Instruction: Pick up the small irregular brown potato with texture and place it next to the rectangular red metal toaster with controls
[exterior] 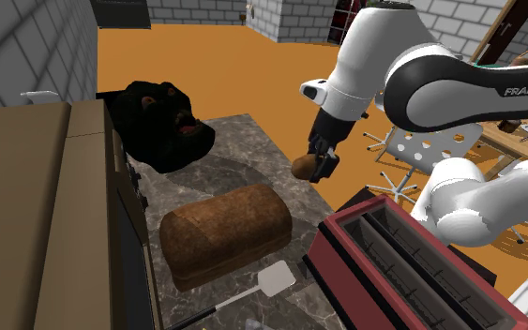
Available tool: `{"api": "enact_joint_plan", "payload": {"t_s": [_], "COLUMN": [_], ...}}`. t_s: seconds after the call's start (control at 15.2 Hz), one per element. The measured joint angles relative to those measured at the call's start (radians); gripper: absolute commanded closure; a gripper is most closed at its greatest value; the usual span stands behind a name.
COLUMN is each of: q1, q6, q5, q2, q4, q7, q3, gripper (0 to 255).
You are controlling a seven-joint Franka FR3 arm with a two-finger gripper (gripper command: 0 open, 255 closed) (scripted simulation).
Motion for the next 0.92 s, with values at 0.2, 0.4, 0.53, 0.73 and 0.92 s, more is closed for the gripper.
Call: {"api": "enact_joint_plan", "payload": {"t_s": [0.2,0.4,0.53,0.73,0.92], "q1": [0.003,0.005,0.006,0.010,0.012], "q6": [0.045,0.088,0.118,0.161,0.208], "q5": [0.007,0.013,0.018,0.025,0.032], "q2": [0.008,0.019,0.026,0.034,0.053], "q4": [-0.037,-0.069,-0.092,-0.127,-0.156], "q7": [0.000,0.000,-0.001,-0.001,-0.001], "q3": [0.009,0.016,0.022,0.029,0.038], "gripper": [255,255,255,255,255]}}
